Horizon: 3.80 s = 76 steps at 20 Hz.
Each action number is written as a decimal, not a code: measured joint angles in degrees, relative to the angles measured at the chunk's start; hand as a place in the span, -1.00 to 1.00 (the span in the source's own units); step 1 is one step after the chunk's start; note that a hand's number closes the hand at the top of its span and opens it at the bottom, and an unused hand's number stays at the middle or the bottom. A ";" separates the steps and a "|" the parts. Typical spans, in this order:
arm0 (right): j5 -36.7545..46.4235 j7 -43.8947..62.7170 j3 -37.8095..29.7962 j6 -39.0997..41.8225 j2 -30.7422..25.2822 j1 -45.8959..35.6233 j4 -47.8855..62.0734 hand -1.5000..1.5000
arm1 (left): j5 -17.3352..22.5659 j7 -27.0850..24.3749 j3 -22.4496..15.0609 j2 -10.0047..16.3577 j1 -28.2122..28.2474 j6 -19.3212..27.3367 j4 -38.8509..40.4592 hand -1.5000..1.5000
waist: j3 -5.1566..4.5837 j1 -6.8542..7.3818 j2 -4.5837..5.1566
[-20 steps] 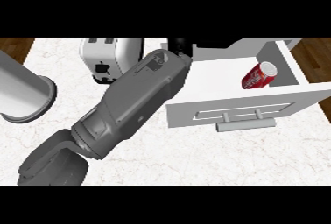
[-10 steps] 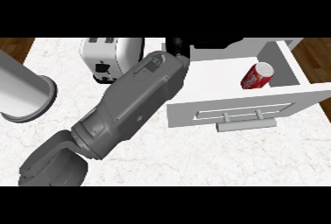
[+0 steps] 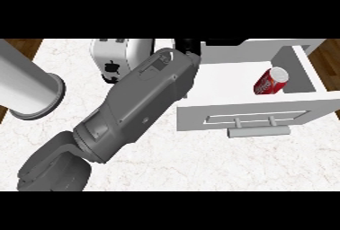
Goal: Pick up the can, place it into the drawer and close the drawer
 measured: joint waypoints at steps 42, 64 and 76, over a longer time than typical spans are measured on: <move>72.33 -12.41 29.98 -41.47 -1.83 -47.78 81.23 -1.00 | -8.31 15.74 -0.01 15.33 10.33 4.29 -21.69 -1.00 | -0.43 5.57 -1.35; 76.74 -13.03 20.66 -65.17 -4.48 -68.69 116.80 -1.00 | -12.21 21.97 1.79 24.44 17.27 2.68 -35.20 -1.00 | -0.15 7.75 0.07; 77.85 -11.60 19.22 -63.78 -7.22 -75.76 125.72 -1.00 | -13.61 24.83 2.05 26.24 18.50 3.24 -39.79 -1.00 | 0.46 8.64 1.26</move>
